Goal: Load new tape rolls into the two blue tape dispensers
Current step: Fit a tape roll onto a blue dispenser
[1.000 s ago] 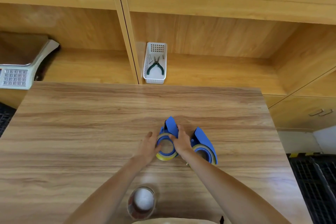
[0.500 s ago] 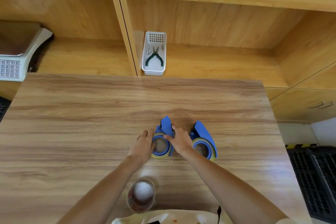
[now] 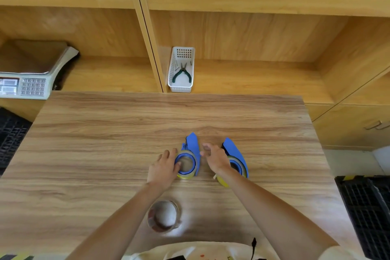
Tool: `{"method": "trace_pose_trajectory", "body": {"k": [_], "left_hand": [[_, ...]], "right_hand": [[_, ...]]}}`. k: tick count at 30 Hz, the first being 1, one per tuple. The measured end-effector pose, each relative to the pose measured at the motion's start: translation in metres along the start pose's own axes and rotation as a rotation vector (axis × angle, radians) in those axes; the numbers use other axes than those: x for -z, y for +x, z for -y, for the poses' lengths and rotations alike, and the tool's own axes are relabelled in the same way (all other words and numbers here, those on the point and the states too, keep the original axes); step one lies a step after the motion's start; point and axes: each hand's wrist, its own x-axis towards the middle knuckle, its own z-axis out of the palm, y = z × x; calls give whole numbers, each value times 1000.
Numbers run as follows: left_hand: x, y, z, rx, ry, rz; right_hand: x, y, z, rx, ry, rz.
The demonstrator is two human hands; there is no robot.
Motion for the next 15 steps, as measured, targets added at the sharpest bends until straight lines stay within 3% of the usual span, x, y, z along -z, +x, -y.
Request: {"method": "trace_pose_trajectory", "body": {"k": [7,15], "left_hand": [[-5,-19,-32,-67,-28,-63],[-21,-21,-89,-164,-89,-90]], "right_hand": [[15,-20,-21,37,192,-34],[39,-28,-62,67,150,-76]]}}
